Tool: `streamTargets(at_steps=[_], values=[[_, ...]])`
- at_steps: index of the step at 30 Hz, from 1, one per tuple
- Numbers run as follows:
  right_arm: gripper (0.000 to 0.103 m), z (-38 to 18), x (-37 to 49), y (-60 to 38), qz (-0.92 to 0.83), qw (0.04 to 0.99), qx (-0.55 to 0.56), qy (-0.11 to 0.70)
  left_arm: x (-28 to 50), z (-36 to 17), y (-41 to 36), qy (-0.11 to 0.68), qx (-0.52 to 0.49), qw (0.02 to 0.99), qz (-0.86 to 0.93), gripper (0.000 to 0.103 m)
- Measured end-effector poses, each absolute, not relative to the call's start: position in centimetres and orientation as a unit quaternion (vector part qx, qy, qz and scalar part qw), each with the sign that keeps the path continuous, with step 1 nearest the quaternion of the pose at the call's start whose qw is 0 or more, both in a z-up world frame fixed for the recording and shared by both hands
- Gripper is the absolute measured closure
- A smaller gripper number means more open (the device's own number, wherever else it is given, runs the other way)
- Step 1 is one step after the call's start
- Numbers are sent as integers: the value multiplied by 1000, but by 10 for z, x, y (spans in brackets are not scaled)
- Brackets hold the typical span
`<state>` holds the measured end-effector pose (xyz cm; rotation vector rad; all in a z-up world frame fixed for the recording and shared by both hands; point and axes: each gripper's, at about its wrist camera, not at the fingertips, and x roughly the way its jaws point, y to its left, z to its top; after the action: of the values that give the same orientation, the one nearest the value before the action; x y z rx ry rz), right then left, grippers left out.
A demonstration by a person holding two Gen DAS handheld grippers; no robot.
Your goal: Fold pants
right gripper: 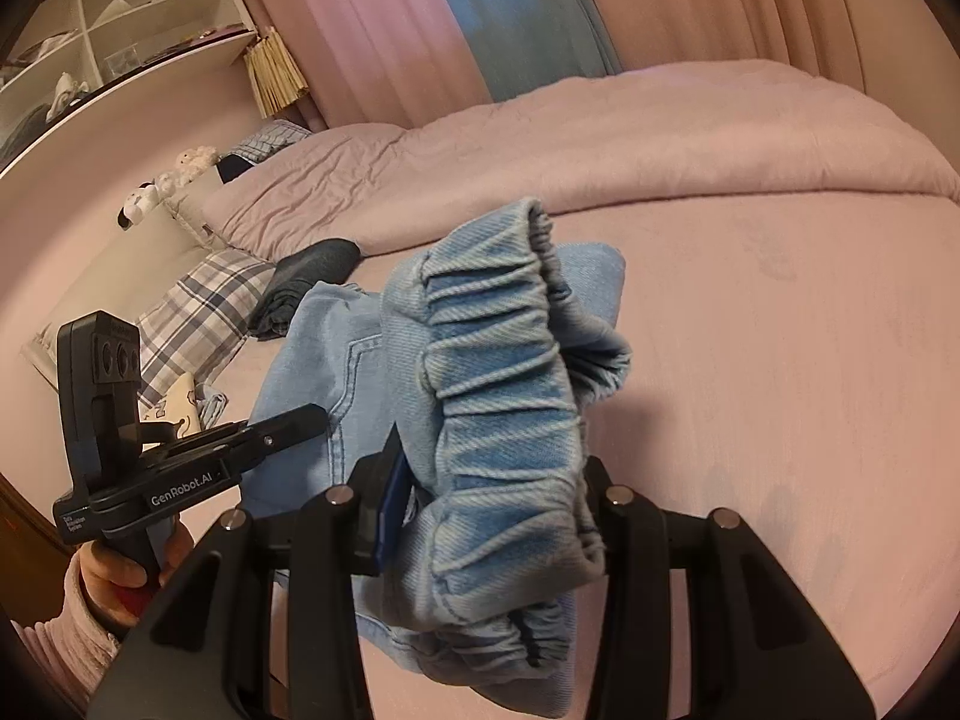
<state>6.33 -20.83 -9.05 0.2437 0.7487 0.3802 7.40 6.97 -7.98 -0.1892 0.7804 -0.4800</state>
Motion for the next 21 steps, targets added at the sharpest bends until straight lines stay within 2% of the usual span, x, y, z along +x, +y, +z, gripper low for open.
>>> streamTargets(at_steps=[21], values=[[62, -55, 114, -196, 208, 920, 99, 316, 118, -46, 79, 340, -74, 913, -212, 92]])
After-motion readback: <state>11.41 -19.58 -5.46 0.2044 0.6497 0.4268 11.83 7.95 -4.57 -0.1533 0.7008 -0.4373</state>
